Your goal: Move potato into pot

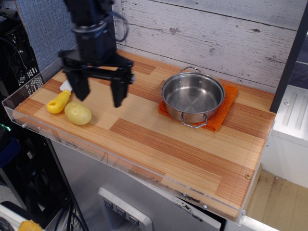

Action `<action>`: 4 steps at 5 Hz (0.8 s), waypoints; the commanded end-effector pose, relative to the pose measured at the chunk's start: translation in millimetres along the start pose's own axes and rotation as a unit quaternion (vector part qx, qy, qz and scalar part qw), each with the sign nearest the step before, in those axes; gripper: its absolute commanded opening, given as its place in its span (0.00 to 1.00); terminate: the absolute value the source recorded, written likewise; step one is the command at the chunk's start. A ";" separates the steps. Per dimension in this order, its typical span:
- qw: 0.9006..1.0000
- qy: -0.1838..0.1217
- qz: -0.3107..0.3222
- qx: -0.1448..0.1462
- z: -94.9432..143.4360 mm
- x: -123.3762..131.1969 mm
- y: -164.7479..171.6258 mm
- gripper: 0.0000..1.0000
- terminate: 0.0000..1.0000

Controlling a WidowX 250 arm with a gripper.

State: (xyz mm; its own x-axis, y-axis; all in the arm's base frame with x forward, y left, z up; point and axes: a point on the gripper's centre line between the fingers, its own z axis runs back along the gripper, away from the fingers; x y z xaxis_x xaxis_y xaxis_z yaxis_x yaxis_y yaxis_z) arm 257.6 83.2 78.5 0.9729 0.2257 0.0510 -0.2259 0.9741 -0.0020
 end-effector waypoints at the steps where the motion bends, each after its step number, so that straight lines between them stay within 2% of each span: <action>1: 0.999 -0.021 0.038 0.005 -12.4 2.8 33.6 1.00 0.00; 4: 0.995 0.014 0.094 0.013 -38.5 2.4 49.5 1.00 0.00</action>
State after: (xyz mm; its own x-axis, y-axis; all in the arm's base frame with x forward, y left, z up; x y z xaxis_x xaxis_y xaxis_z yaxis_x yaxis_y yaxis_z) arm 249.4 128.1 28.9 0.9145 0.4043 -0.0114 -0.4042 0.9146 0.0136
